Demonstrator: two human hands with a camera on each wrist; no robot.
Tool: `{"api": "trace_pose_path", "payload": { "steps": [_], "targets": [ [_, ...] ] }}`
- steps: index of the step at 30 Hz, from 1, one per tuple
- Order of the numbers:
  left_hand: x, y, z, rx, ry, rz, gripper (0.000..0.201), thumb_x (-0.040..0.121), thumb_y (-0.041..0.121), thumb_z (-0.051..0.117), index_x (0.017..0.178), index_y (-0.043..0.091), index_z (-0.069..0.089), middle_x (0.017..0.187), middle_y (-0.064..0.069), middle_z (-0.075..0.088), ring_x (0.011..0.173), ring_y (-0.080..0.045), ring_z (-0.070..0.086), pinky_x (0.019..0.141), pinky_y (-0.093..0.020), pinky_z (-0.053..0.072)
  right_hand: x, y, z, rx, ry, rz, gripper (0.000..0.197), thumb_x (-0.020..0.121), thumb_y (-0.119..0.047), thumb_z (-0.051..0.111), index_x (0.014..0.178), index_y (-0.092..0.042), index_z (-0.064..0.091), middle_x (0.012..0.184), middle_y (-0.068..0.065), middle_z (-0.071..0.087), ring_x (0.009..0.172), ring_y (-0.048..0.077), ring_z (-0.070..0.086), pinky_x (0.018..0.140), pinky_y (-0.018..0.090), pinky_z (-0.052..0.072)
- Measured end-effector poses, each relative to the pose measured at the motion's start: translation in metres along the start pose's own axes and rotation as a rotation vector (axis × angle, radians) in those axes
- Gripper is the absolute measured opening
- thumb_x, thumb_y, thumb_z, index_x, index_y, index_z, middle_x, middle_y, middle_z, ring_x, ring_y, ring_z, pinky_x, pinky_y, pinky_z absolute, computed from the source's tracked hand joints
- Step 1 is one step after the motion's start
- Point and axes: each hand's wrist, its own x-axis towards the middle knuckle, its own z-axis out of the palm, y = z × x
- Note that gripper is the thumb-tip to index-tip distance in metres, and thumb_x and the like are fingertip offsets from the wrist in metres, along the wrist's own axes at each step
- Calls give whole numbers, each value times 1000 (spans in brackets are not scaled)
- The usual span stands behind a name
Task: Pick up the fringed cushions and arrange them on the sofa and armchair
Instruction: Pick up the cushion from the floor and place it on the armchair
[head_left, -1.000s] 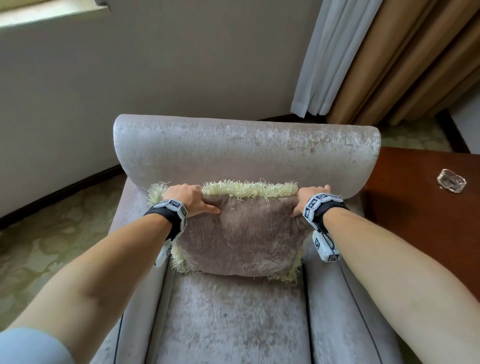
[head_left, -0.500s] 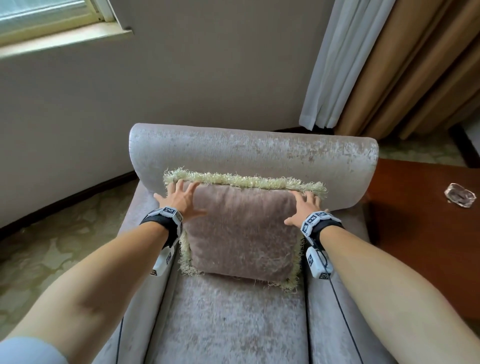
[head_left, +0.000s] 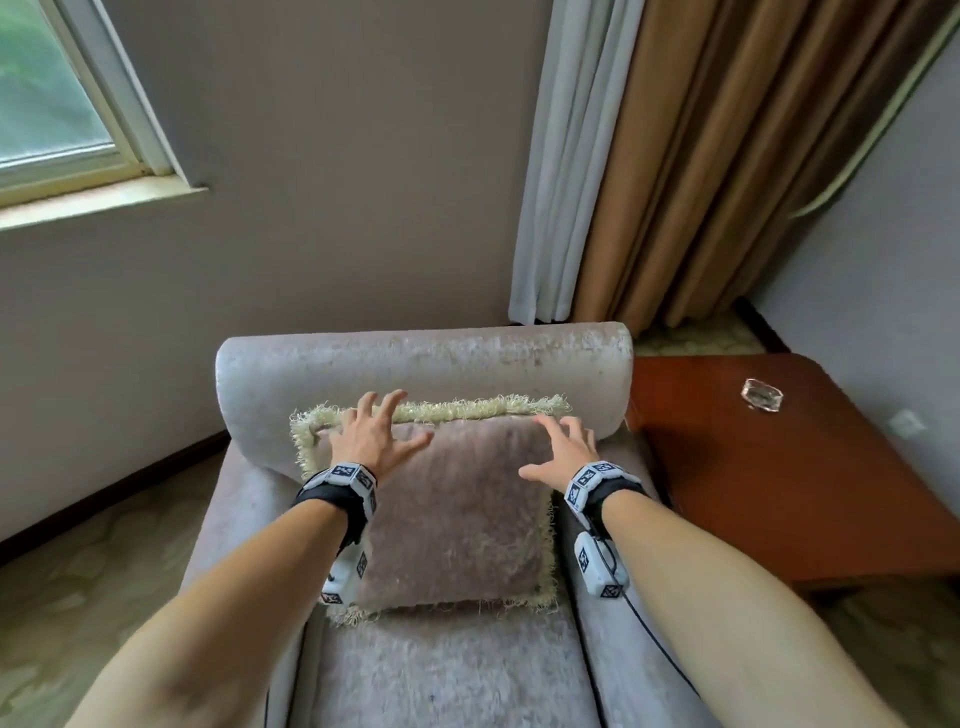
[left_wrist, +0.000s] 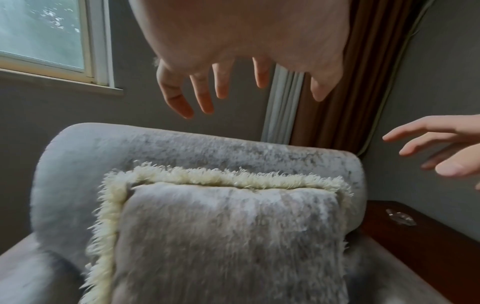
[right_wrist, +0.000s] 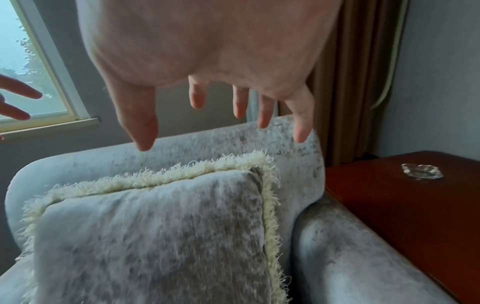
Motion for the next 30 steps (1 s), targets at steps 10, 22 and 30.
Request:
{"api": "trace_pose_path", "payload": {
  "steps": [10,22,30],
  "targets": [
    [3,70,13,-244,-98,400,72,82,67,58,144,42,32,155,-6,25,141,-32,23,107,-58,33,-107,33,-40,6,261,264,81,74,-51,73,142,-43,31,141,0,25,126,28,27,105,46,35],
    [-141,235,42,-154,-263,853,69,80,68,56,141,47,31,155,-1,25,142,-27,23,107,-60,29,-304,168,-34,252,570,710,72,80,-42,71,141,-39,33,145,2,25,134,28,27,103,45,39],
    [-303,340,76,-113,-313,1101,69,81,67,54,142,45,30,155,-2,25,141,-26,24,105,-57,30,-480,257,-37,398,780,849,64,80,-34,73,136,-29,40,144,9,31,132,28,35,103,38,34]
  ]
}}
